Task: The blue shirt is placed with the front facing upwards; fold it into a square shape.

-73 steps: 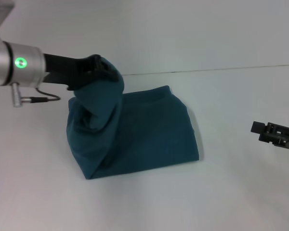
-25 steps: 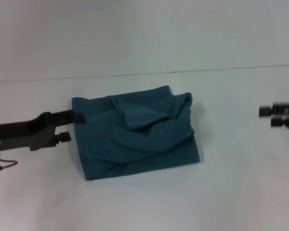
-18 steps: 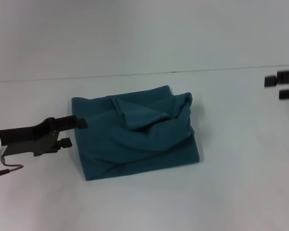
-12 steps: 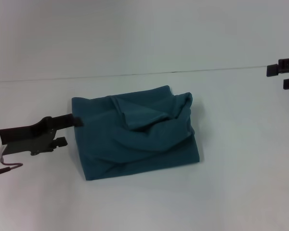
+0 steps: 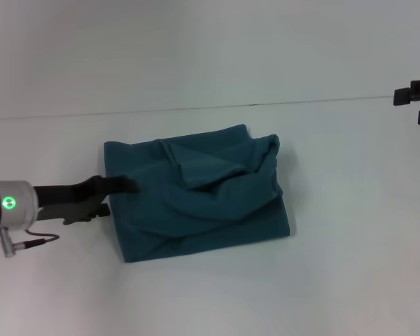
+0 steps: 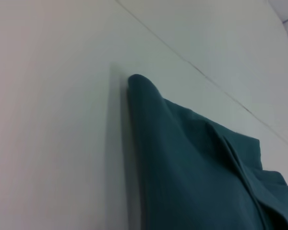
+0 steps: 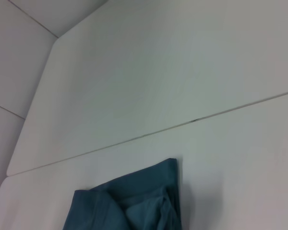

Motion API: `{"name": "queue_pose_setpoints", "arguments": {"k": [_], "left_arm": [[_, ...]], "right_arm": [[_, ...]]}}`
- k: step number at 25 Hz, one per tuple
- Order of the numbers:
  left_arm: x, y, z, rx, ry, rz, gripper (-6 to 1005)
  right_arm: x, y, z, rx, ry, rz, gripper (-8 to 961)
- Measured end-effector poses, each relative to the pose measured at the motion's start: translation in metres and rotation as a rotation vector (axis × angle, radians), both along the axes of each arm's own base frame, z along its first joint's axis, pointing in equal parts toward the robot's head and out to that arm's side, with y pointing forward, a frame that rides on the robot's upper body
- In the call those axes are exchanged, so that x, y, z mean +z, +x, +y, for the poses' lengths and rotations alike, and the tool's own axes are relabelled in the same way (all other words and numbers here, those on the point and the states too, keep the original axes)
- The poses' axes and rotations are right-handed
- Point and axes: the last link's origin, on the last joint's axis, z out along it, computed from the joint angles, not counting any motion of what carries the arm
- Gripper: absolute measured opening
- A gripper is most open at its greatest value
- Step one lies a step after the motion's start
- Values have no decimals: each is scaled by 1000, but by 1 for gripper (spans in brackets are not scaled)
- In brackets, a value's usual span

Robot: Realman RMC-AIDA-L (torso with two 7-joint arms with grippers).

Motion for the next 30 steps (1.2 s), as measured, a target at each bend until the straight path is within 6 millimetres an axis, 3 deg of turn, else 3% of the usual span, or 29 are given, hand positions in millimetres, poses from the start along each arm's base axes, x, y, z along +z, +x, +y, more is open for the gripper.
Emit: {"name": "queue_pose_setpoints", "arguments": {"k": [10, 18, 26, 30], "left_arm": [[-24, 23, 9, -54, -67, 52, 776], [-25, 34, 14, -86, -71, 76, 718], [-30, 46, 18, -118, -82, 81, 495], [-33, 52, 17, -132, -89, 68, 297]], "right_arm": [[0, 1, -1, 3, -3, -1, 898], [1, 0, -1, 14, 1, 0, 898], [1, 0, 0, 15, 8, -3, 898], [1, 0, 0, 16, 8, -4, 898]]}}
